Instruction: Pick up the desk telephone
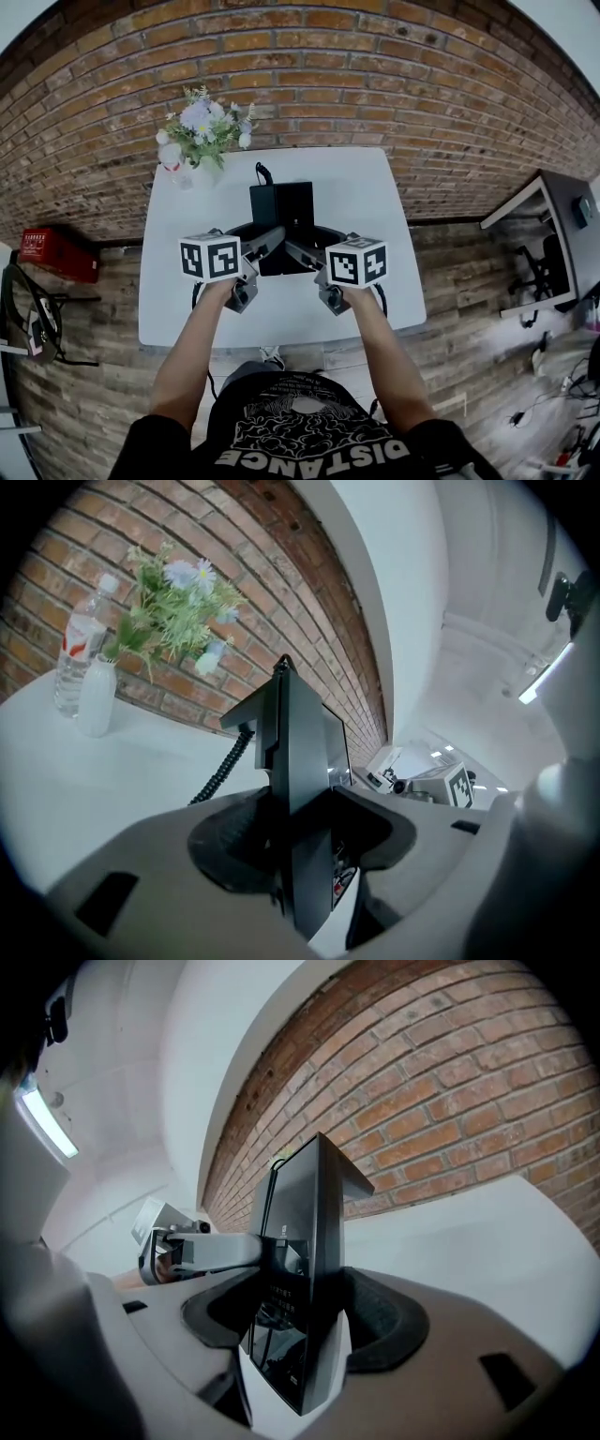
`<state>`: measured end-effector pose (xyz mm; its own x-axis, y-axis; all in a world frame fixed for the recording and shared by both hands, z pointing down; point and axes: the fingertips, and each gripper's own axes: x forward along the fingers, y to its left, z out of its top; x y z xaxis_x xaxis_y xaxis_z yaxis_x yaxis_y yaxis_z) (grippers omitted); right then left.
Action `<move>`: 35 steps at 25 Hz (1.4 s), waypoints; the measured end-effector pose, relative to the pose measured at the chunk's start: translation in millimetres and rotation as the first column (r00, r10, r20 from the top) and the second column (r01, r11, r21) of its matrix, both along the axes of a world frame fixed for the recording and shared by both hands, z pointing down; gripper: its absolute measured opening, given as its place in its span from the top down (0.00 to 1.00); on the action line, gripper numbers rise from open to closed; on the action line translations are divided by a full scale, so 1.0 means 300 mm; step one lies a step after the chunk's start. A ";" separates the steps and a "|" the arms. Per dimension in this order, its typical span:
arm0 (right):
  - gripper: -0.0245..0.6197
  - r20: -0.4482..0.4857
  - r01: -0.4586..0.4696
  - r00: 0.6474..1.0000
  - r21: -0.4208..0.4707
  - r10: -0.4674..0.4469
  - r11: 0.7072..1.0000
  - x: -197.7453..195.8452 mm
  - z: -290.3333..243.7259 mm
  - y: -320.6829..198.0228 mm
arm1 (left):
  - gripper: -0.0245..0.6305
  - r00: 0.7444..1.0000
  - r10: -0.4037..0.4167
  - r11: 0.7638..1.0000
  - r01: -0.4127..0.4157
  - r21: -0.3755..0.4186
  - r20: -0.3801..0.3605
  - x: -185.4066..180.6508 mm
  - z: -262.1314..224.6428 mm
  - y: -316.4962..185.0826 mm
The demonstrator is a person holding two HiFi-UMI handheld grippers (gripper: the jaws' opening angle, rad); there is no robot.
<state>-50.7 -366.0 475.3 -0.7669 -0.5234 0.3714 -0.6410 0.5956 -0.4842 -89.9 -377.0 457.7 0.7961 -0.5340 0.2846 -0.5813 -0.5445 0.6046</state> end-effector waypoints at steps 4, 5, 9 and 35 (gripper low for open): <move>0.54 0.004 0.005 1.000 0.061 -0.006 0.998 0.000 -0.089 0.005 | 0.65 1.000 -0.009 0.998 0.009 0.067 0.005 -0.001 -0.092 0.007; 0.54 0.005 0.006 1.000 0.077 -0.007 0.997 0.001 -0.111 0.008 | 0.65 1.000 -0.010 0.997 0.010 0.079 0.001 0.001 -0.116 0.011; 0.54 0.013 0.009 1.000 0.126 -0.010 0.992 0.004 -0.191 0.021 | 0.65 1.000 -0.016 0.991 0.015 0.135 0.010 0.007 -0.201 0.029; 0.54 0.025 0.027 0.999 0.458 -0.044 0.889 -0.008 -0.636 0.119 | 0.65 0.996 -0.084 0.876 0.063 0.478 0.022 -0.001 -0.658 0.162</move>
